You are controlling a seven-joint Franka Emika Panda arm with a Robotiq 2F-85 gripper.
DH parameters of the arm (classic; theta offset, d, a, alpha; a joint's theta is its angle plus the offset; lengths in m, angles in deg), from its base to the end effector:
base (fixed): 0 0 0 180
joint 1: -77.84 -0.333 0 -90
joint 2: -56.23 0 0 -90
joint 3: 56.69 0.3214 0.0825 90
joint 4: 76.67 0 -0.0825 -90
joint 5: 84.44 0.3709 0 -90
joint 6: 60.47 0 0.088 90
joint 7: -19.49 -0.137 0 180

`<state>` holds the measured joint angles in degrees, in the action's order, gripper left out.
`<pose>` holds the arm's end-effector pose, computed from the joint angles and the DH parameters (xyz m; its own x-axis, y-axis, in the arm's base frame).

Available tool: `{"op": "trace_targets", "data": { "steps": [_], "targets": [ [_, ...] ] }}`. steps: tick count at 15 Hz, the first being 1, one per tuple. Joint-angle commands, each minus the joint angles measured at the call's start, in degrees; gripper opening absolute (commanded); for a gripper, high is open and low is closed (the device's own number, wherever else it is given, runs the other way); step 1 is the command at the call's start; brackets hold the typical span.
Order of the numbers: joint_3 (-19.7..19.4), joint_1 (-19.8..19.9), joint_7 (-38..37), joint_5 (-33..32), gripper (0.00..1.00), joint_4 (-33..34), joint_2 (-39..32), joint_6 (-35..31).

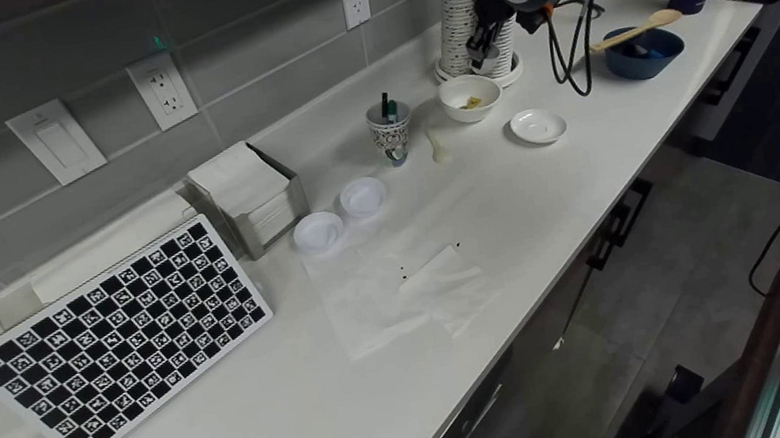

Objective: Remove the white mug from the plate and then put it in the white bowl closer to the wall

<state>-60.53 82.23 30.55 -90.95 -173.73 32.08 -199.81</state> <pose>0.6863 -0.0967 0.3688 0.9488 0.1538 0.2758 0.1060 -0.9778 0.1805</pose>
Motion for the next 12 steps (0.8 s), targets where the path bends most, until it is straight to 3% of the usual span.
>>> {"op": "trace_targets", "data": {
  "steps": [1,9,10,11,12],
  "targets": [
    [1.6,0.7,1.4,1.5,0.02,9.6,-7.6,5.2],
    [2.5,2.0,1.9,2.0,0.02,17.5,-16.0,8.8],
    [2.6,2.5,2.0,2.3,0.06,18.2,-16.5,9.6],
    [2.8,2.9,2.3,2.6,0.34,18.7,-16.9,10.6],
    [2.9,3.1,2.5,2.8,0.36,19.0,-17.1,11.2]
  ]
}}
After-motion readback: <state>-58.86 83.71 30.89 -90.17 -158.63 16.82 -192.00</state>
